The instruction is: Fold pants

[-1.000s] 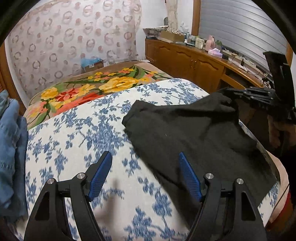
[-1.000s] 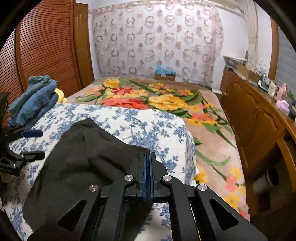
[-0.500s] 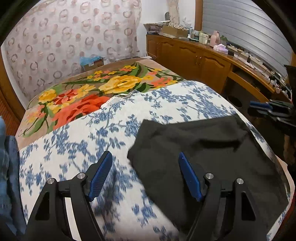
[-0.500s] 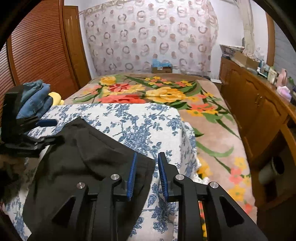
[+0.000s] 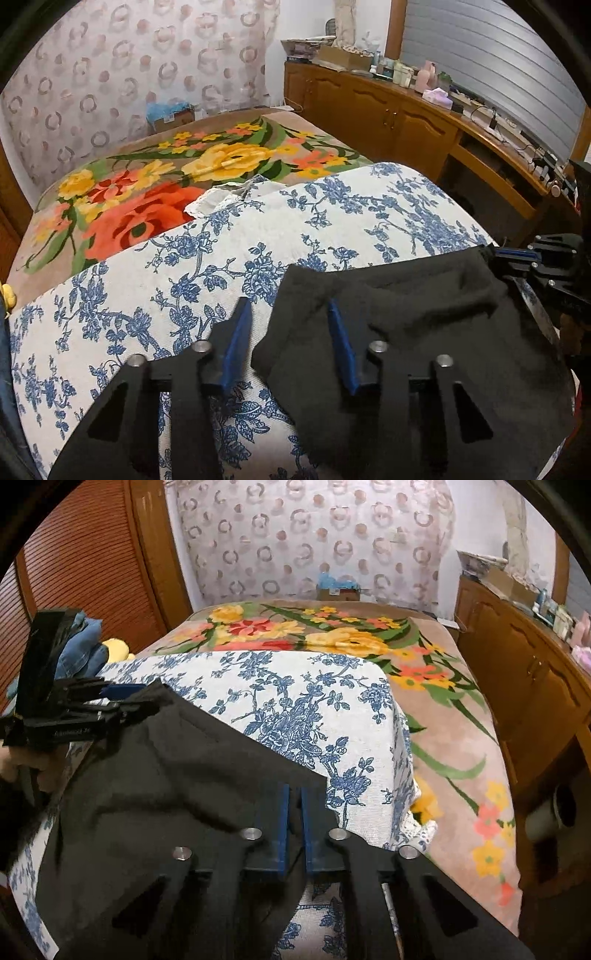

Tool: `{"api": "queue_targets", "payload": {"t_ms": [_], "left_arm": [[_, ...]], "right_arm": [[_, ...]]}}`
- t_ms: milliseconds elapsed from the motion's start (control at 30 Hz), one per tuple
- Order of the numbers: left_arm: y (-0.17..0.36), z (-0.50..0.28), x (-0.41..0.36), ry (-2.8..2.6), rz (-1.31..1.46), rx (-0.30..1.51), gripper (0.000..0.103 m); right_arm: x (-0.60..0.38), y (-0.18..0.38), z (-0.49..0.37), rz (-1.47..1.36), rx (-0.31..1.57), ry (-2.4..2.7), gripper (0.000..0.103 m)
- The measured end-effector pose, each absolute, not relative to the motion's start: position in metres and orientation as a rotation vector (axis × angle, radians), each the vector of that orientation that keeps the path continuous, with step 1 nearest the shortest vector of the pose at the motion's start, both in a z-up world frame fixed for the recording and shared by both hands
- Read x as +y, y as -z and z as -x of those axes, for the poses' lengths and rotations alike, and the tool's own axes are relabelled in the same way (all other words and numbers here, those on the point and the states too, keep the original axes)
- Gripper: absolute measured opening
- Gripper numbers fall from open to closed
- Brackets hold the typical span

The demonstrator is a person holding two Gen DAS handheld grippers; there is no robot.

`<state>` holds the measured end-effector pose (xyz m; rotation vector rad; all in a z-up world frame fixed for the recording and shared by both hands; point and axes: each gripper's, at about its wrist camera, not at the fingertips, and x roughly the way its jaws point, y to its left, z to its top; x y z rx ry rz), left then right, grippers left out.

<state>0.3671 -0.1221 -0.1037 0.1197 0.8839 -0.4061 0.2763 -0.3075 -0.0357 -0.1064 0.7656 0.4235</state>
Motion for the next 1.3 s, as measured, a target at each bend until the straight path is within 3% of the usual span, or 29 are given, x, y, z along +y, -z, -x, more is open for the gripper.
{"api": "queue_targets", "payload": {"t_ms": [67, 167, 400, 500, 667, 733, 1200, 1300], "left_arm": [[0.103, -0.367, -0.122, 0.413, -0.114, 0.882, 0.024], [0.099, -0.367, -0.123, 0.400, -0.109, 0.865, 0.013], [0.092, -0.371, -0.115, 0.383, -0.073, 0.846, 0.012], [0.092, -0.370, -0.115, 0.372, -0.080, 0.857, 0.021], [0.094, -0.368, -0.108, 0.360, -0.071, 0.872, 0.049], [0.095, -0.366, -0.108, 0.364, -0.077, 0.878, 0.049], [0.108, -0.360, -0.114, 0.366, -0.120, 0.890, 0.049], [0.108, -0.360, -0.113, 0.369, -0.118, 0.884, 0.049]], "right_arm": [[-0.314, 0.032, -0.274, 0.096, 0.747, -0.405, 0.004], [-0.323, 0.028, -0.272, 0.061, 0.711, -0.355, 0.003], [-0.313, 0.035, -0.270, 0.098, 0.736, -0.335, 0.004], [-0.311, 0.033, -0.271, 0.098, 0.745, -0.325, 0.012], [-0.313, 0.033, -0.273, 0.093, 0.760, -0.312, 0.023], [-0.315, 0.034, -0.274, 0.093, 0.769, -0.305, 0.030], [-0.304, 0.035, -0.273, 0.136, 0.790, -0.363, 0.030], [-0.303, 0.035, -0.271, 0.142, 0.789, -0.383, 0.021]]}}
